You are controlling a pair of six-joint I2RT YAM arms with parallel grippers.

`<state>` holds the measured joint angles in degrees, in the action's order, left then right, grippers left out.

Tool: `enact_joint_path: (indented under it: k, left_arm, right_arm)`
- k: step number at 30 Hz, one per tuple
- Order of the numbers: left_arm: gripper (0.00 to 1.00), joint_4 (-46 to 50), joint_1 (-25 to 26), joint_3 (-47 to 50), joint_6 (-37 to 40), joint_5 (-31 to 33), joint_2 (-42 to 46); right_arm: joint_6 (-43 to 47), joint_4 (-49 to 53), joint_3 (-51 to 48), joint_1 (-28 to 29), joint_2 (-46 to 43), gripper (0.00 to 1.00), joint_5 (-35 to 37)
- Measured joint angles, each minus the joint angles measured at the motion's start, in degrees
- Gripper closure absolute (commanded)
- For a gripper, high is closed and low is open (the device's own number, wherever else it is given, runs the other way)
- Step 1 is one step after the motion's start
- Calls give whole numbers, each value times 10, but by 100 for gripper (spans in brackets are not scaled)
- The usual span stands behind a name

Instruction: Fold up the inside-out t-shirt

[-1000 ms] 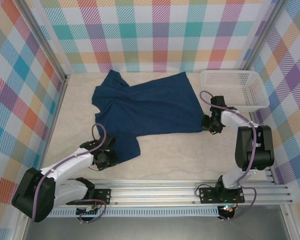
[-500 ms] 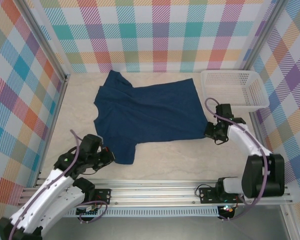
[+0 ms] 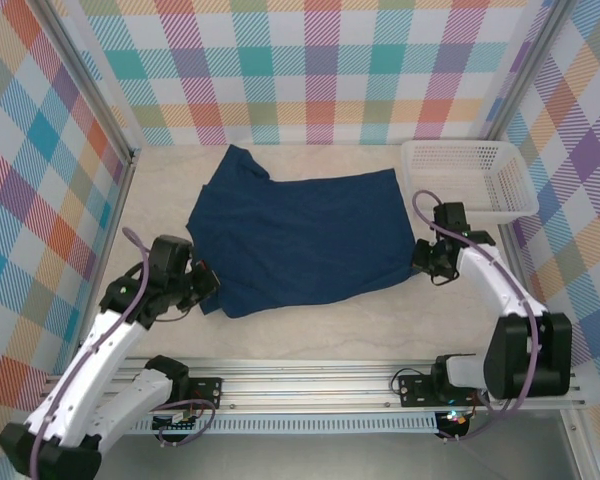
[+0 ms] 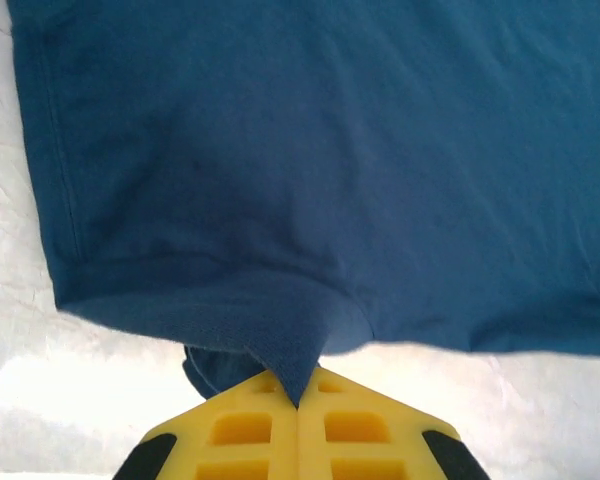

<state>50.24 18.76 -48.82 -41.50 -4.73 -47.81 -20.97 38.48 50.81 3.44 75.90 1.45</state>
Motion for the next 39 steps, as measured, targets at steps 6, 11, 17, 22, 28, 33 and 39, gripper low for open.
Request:
enact_joint_path:
  k: [6, 11, 17, 22, 28, 33, 39]
  left_arm:
    - [100, -72, -101, -26, 43, -28, -102]
    - [100, -127, -134, -64, 64, -34, -194]
    - [100, -176, -137, -133, 84, -38, -318]
    - [100, -193, -137, -186, 94, -49, -384]
    - [100, -205, -137, -227, 99, -51, -428]
    - [100, -209, -140, -251, 103, -51, -469]
    - [100, -208, -161, -255, 110, -54, -480]
  right_arm:
    - [6, -25, 88, 6, 97, 91, 3]
    - [15, -31, 168, 20, 164, 91, 16]
    - [34, -34, 230, 35, 236, 91, 45]
    - [43, -33, 235, 42, 262, 91, 71]
    - [56, -33, 242, 45, 282, 91, 100]
    - [62, -33, 261, 47, 306, 91, 116]
    - [69, -28, 279, 51, 314, 91, 131]
